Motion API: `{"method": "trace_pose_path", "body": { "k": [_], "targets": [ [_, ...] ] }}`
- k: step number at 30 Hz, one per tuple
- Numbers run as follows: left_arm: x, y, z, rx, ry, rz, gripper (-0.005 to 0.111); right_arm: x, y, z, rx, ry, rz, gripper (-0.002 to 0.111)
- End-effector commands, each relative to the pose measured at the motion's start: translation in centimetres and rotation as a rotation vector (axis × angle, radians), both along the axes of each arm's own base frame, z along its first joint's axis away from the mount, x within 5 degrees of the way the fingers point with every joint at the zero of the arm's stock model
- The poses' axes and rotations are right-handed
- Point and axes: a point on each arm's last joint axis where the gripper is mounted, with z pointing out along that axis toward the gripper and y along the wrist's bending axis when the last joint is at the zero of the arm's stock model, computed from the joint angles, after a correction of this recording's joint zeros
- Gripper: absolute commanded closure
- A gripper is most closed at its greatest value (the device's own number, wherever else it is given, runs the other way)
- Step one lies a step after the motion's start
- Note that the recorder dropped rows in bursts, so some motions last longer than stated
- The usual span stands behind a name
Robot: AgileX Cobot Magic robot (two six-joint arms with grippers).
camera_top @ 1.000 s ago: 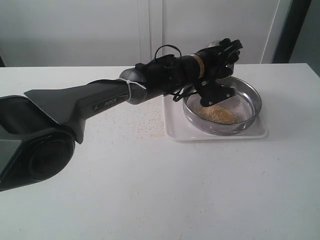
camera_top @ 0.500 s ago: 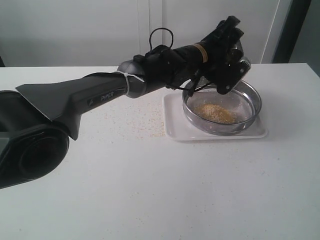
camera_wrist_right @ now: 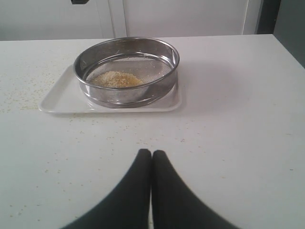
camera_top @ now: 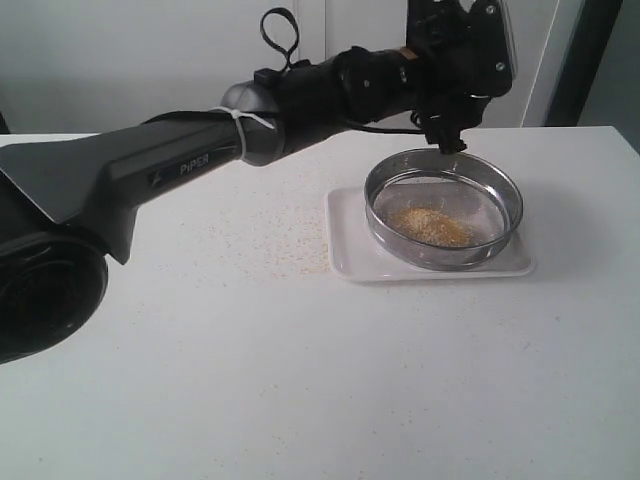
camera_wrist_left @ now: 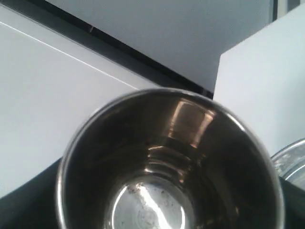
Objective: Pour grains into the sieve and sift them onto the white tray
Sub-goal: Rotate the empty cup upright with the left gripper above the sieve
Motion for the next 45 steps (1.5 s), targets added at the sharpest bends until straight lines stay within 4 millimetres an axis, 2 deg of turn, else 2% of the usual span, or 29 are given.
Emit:
{"method": "trace_pose_path", "body": {
  "k": [1,6,11,19,23,26,32,36,37,40,45],
  "targets": [
    [-1.4,0.1,2.3,-0.098,0.130,-0.062,0.107,0.0,0.0,-0.1,-0.001,-0.006,-0.004,0.108],
    [-2.3,-0.3,1.7,-0.092,0.278,-0.143,0.107,0.0,0.0,-0.1,-0.001,-0.006,-0.004,0.108],
    [-3.4,-0.5,0.6,-0.013,0.416,-0.219,0.107,0.0,0.0,-0.1,-0.001,-0.008,-0.004,0.108],
    [-3.7,1.0,-1.9,0.190,0.690,-0.140,0.107,0.0,0.0,-0.1,-0.001,-0.008,-0.004,0.108],
    [-4.2,1.6,-2.3,0.238,0.813,-0.136,0.107,0.0,0.0,-0.1,-0.001,-0.008,-0.004,0.108],
    [-4.7,2.1,-1.4,0.231,0.881,-0.121,0.107,0.0,0.0,-0.1,-0.001,-0.008,-0.004,0.108],
    [-5.6,3.7,1.9,0.204,0.944,-0.084,0.107,0.0,0.0,-0.1,-0.001,-0.008,-0.004,0.108],
    [-6.1,5.0,2.3,0.272,1.000,-0.023,0.107,0.0,0.0,-0.1,-0.001,-0.008,-0.004,0.108],
    [-6.0,5.5,2.1,0.309,1.017,0.042,0.107,0.0,0.0,-0.1,-0.001,-0.008,-0.004,0.108],
    [-6.4,6.2,1.9,0.375,1.059,0.073,0.107,0.0,0.0,-0.1,-0.001,-0.008,-0.004,0.108],
    [-7.5,7.7,3.8,0.391,1.071,0.126,0.107,0.0,0.0,-0.1,-0.001,-0.006,-0.004,0.108]
  ]
}}
